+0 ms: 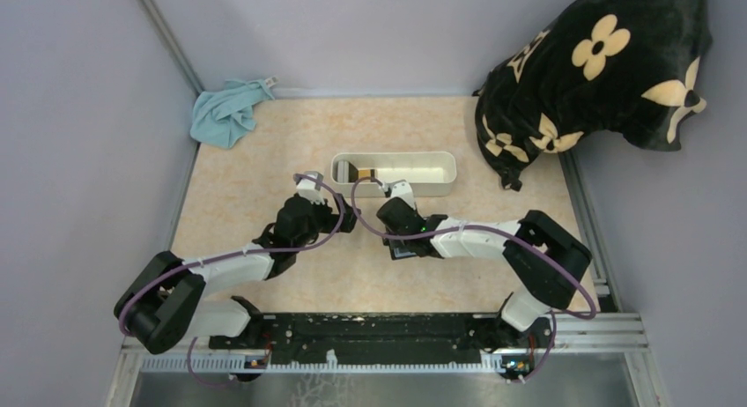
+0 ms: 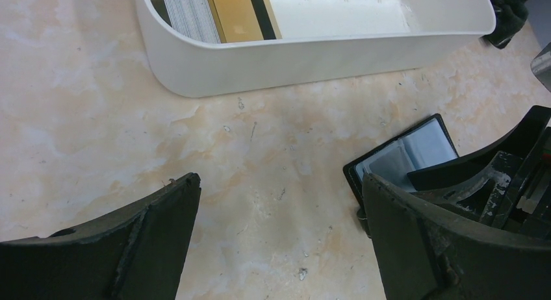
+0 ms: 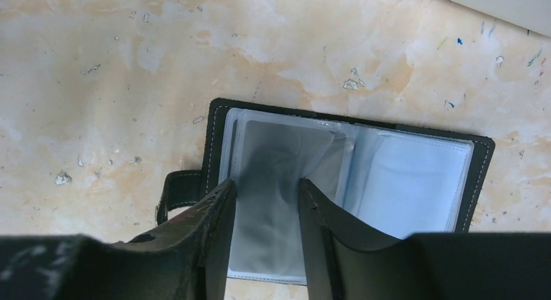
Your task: Take the credit cards out of the card holder
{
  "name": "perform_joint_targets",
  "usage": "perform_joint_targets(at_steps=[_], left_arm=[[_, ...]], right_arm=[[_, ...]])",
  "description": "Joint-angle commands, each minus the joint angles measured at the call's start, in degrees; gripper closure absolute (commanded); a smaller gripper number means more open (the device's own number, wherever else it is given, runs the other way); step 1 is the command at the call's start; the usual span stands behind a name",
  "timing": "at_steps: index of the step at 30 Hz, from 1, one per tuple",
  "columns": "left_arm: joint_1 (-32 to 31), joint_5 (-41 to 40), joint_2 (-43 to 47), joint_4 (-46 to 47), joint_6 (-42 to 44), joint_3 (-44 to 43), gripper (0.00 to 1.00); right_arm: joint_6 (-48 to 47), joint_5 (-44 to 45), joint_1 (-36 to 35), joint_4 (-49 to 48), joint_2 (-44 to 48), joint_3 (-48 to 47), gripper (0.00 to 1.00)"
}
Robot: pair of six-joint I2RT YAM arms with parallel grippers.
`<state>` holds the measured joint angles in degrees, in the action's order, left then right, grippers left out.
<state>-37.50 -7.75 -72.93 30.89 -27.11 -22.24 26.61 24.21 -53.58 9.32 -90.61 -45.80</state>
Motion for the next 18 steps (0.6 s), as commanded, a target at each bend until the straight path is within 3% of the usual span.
perform_joint_targets(at_steps=[1,4,12,18], left_arm=[[0.23,1.08,0.54,1.89,0.93,0.62,0.01],[0.23,1.28,0.65,1.89,0.99,0.69,0.01],[0.23,1.98,0.38,2.24,0.88,0.73,0.01],[0.23,2.42,0.18,2.42,0.92,0.56,0.01]], right_arm=[[1.97,0.08,-0.38,0.21,1.93,1.58,0.63],[2.44,0.52,-0.45,0.17,2.77,1.91,0.72],[3.30,0.86,0.32,-0.55,6.56,3.35,0.78],[3.96,-1.20,1.73,-3.00,9.78,5.75,0.92]])
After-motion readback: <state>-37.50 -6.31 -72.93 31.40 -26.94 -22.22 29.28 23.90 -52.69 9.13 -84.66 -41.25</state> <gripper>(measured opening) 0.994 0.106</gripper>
